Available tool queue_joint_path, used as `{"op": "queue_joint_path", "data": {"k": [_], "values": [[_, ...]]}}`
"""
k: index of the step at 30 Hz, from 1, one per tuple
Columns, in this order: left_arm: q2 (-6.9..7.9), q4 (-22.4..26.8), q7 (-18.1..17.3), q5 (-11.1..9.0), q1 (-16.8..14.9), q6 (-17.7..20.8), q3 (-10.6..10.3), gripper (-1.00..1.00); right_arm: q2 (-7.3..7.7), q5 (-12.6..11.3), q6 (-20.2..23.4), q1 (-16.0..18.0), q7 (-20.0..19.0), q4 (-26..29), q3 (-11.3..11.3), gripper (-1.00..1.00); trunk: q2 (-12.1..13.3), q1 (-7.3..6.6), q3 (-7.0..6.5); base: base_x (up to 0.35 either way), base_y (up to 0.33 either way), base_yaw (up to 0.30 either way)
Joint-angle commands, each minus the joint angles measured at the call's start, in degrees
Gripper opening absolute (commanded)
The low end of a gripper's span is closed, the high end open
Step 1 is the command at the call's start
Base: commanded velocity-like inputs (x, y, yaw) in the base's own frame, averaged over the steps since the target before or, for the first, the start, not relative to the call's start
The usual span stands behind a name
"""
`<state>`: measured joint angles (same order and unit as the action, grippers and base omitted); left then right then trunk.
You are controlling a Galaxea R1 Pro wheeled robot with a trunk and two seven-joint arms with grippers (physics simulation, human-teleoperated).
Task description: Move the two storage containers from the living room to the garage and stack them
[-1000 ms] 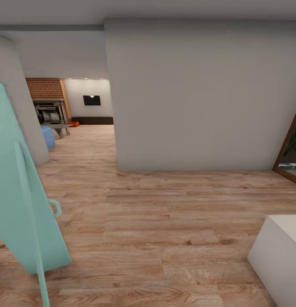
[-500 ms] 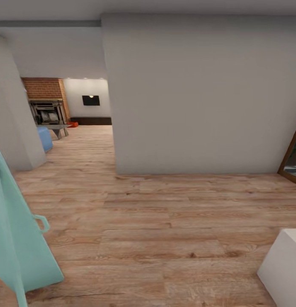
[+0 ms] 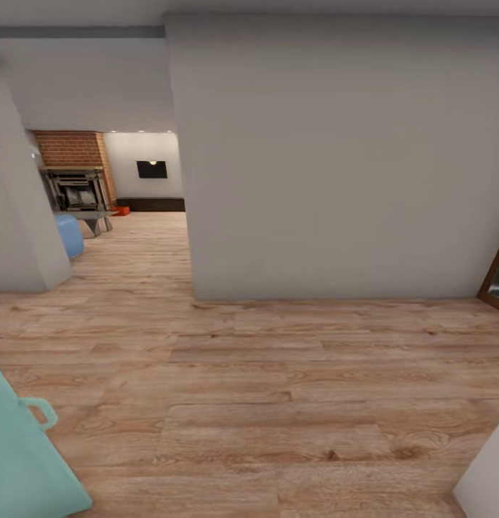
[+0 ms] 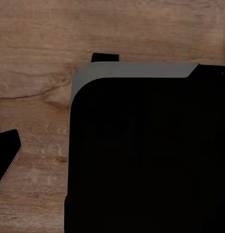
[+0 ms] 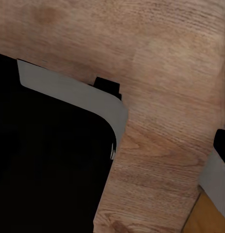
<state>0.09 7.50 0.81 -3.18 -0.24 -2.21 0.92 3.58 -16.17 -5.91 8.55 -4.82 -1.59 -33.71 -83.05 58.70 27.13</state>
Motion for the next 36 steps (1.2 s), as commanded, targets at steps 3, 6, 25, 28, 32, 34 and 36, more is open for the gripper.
{"op": "queue_joint_path", "data": {"k": [3,6,25,28,32,34,36], "values": [[-0.11,-0.03,0.04,-0.34,-0.02,-0.16,0.06,1.00,0.07,-0.60,-0.33,0.06,-0.31,-0.18,-0.39,1.00,-0.02,0.03,0.06,0.321,0.000,0.000],[-0.09,-0.03,0.02,-0.34,-0.02,-0.16,0.06,1.00,0.06,-0.54,-0.33,0.06,-0.28,-0.19,-0.39,1.00,-0.02,0.03,0.06,0.321,0.000,0.000],[-0.02,-0.03,0.04,-0.34,-0.02,-0.16,0.06,1.00,-0.12,-0.62,-0.33,0.06,-0.28,-0.17,-0.39,1.00,-0.02,0.03,0.06,0.321,0.000,0.000],[0.00,-0.03,0.06,-0.34,-0.02,-0.16,0.06,1.00,-0.15,-0.62,-0.33,0.06,-0.30,-0.17,-0.39,1.00,-0.02,0.03,0.06,0.321,0.000,0.000],[-0.01,-0.01,0.06,-0.34,-0.02,-0.16,0.05,1.00,-0.08,-0.62,-0.27,0.06,-0.28,-0.17,-0.39,1.00,-0.02,0.03,0.06,0.321,0.000,0.000],[0.00,-0.02,0.07,-0.34,-0.02,-0.16,0.07,1.00,0.04,-0.62,-0.35,0.06,-0.32,-0.19,-0.26,1.00,-0.02,0.03,0.06,0.321,0.000,0.088],[0.00,-0.03,0.07,-0.34,-0.02,-0.16,0.06,1.00,0.12,-0.58,-0.39,0.06,-0.34,-0.18,-0.24,1.00,-0.02,0.03,0.06,0.321,0.000,0.184]]}}
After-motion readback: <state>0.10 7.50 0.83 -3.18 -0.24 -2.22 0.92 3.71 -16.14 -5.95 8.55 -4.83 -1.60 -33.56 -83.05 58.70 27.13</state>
